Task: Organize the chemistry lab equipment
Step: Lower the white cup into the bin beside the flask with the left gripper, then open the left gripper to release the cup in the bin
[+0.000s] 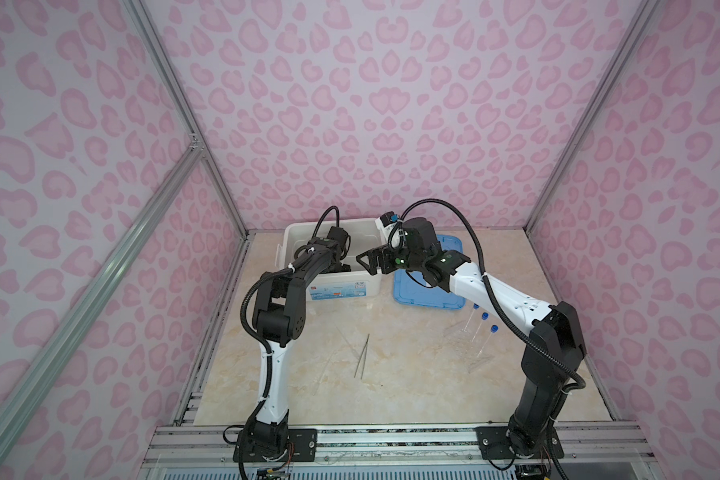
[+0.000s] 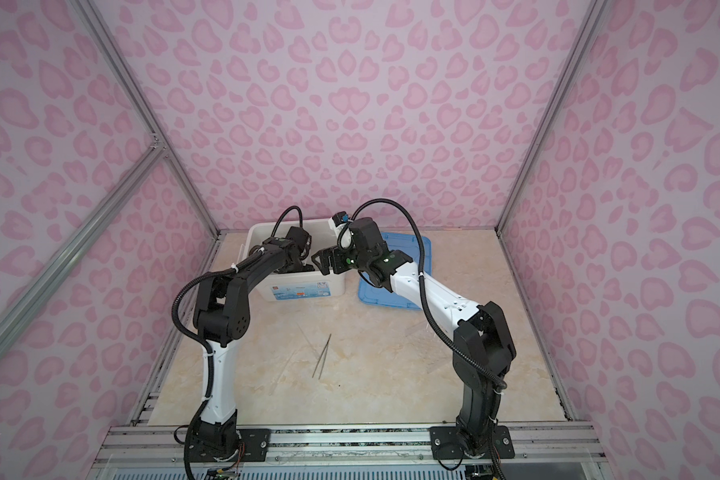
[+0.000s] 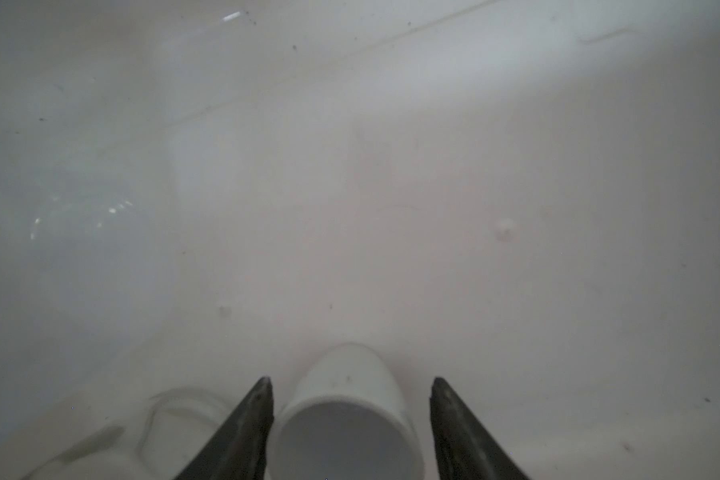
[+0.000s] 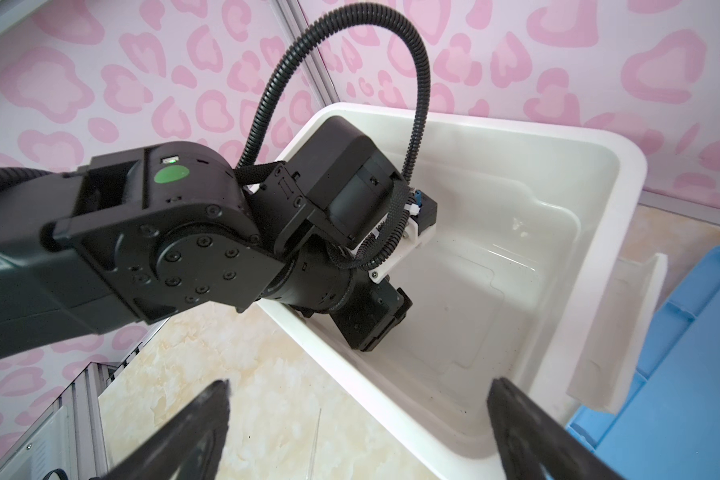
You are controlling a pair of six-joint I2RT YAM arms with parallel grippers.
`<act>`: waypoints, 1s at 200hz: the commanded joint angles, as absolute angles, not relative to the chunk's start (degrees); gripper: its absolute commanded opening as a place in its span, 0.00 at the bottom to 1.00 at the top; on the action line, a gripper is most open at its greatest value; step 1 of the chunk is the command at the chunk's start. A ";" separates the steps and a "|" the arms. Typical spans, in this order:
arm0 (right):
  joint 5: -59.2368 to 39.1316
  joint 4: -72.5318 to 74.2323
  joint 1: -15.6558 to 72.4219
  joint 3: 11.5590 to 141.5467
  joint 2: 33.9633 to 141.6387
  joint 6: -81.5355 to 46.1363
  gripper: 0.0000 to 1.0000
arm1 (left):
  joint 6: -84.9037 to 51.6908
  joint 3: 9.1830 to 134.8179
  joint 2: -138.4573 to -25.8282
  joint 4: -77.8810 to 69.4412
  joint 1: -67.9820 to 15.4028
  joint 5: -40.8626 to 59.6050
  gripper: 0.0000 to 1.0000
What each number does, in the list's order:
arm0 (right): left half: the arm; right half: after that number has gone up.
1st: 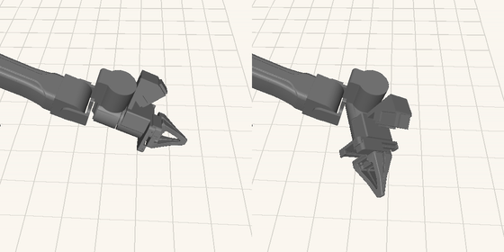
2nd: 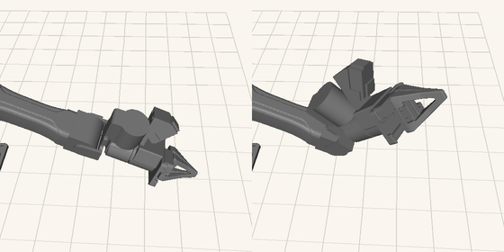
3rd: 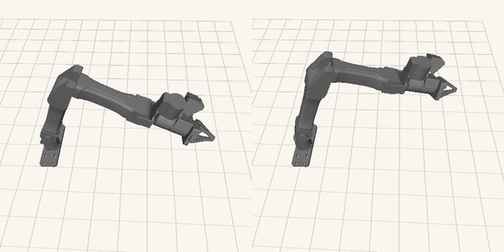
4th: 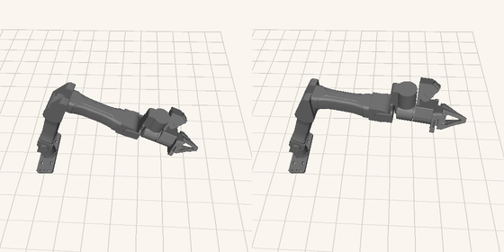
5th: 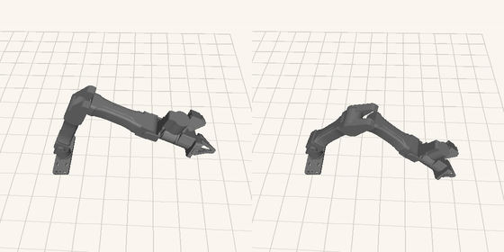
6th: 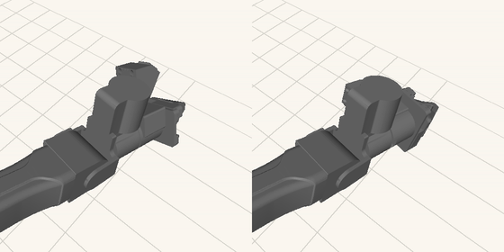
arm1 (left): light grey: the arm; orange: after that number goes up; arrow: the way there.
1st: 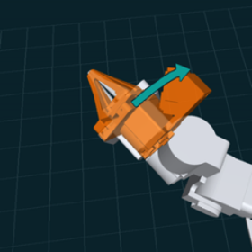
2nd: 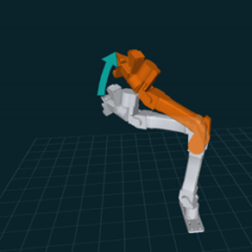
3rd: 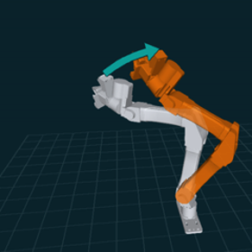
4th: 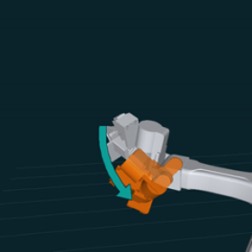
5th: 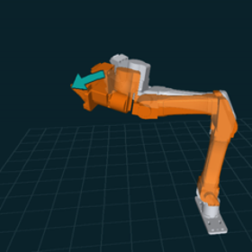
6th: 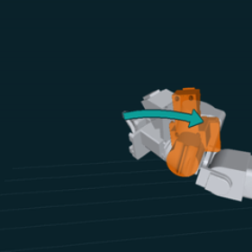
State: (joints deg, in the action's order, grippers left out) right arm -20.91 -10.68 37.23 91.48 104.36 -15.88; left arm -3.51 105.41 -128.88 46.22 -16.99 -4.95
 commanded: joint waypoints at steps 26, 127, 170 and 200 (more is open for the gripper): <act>-20.01 -10.71 37.29 91.48 103.56 -16.21 0.97 | -3.69 105.91 -122.40 47.14 -16.94 -5.56 0.89; -18.76 -11.42 37.21 90.71 100.70 -15.74 0.97 | -5.93 107.78 -114.62 47.70 -16.90 -2.60 0.99; -18.03 -12.06 37.00 89.88 98.00 -15.21 0.98 | -9.45 107.82 -108.35 47.80 -16.88 -0.51 0.97; -17.19 -13.44 37.07 88.18 94.40 -13.62 0.99 | -11.85 106.86 -101.96 48.82 -16.88 1.35 0.97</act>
State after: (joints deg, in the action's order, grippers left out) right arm -18.15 -12.45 37.01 89.56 96.53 -15.29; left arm -8.97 107.59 -106.94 47.48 -17.04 -1.26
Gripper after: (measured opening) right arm 0.986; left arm 0.972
